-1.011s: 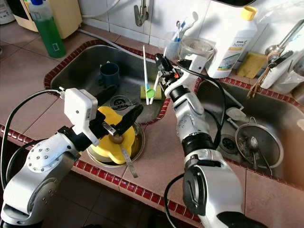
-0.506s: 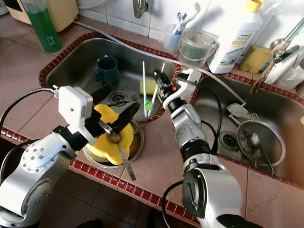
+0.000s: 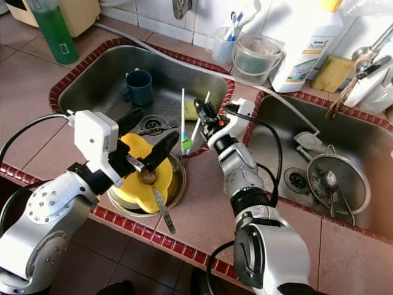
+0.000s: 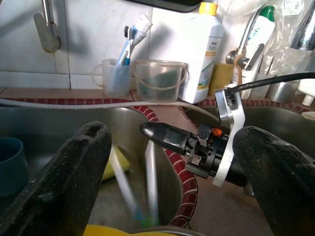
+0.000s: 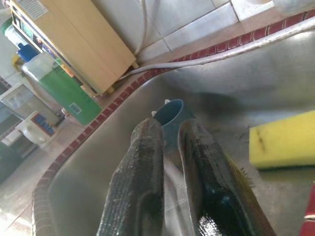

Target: Kitchen organization

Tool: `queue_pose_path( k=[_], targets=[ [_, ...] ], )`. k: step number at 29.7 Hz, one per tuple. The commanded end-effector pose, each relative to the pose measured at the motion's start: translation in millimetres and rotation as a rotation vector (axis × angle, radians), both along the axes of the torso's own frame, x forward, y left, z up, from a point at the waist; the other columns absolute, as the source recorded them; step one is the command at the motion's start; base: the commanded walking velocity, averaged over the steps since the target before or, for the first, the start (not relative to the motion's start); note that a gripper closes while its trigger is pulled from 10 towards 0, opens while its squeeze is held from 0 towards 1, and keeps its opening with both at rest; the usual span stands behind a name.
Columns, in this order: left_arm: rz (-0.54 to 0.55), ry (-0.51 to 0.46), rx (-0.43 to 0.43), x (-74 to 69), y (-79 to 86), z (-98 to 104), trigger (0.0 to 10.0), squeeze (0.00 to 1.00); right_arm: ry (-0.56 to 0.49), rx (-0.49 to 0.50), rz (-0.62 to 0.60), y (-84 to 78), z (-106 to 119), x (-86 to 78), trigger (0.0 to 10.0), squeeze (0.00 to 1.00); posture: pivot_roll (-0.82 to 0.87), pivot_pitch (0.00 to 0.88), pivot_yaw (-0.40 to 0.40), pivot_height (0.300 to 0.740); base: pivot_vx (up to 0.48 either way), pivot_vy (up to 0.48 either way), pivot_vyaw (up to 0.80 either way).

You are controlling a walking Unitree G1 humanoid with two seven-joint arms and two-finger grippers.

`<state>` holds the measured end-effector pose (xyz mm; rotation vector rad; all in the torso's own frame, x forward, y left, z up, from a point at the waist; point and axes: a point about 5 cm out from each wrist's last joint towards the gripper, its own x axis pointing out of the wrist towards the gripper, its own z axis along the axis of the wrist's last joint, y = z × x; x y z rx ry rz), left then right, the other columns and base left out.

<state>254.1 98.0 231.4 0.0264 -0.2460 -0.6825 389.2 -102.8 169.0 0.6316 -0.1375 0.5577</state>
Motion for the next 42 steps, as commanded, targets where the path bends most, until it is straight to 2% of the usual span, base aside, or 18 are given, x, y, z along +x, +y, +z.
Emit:
queue_pose_path(
  k=[1, 9, 18, 25, 27, 32, 35, 42],
  targets=[
    [-0.012, -0.017, -0.008, -2.9, -2.4, 4.2, 10.0, 0.00, 0.017, -0.010, 0.001, -3.0, -6.1, -1.8, 10.0, 1.00, -0.07, 0.255, -0.104, 0.740, 0.000, 0.000, 0.00],
    [-0.011, -0.023, -0.010, 0.5, -2.0, 4.0, 10.0, 0.00, 0.004, -0.016, -0.007, -5.7, -1.6, 0.1, 10.0, 1.00, -0.08, 0.226, -0.103, 0.740, 0.000, 0.000, 0.00],
    [0.013, -0.048, -0.010, 12.6, 0.1, 4.7, 10.0, 0.00, -0.050, -0.027, -0.034, -12.4, 9.8, 2.8, 10.0, 1.00, -0.08, 0.173, -0.103, 0.740, 0.000, 0.000, 0.00],
    [0.136, -0.059, -0.015, 29.4, 13.2, 1.6, 10.0, 0.00, -0.124, -0.051, -0.086, -19.7, 20.2, 2.4, 10.0, 1.00, -0.09, 0.110, -0.105, 0.740, 0.000, 0.000, 0.00],
    [0.225, -0.004, -0.046, 37.9, 21.9, -9.8, 10.0, 0.00, -0.157, -0.047, -0.121, -22.7, 23.5, 0.2, 10.0, 1.00, -0.10, 0.084, -0.099, 0.740, 0.000, 0.000, 0.00],
    [0.274, 0.018, -0.075, 41.4, 23.1, -17.9, 10.0, 0.00, -0.200, -0.068, -0.178, -25.6, 26.1, -5.4, 10.0, 1.00, -0.11, 0.071, -0.096, 0.740, 0.000, 0.000, 0.00],
    [0.286, 0.011, -0.077, 44.2, 23.6, -21.3, 10.0, 0.00, -0.227, -0.119, -0.232, -26.9, 27.1, -9.3, 10.0, 1.00, -0.12, 0.065, -0.098, 0.740, 0.000, 0.000, 0.00],
    [0.327, -0.016, -0.147, 51.9, 28.9, -14.4, 10.0, 0.00, -0.271, -0.161, -0.283, -27.8, 31.2, -18.0, 10.0, 1.00, -0.13, 0.046, -0.095, 0.740, 0.000, 0.000, 0.00]
  ],
)
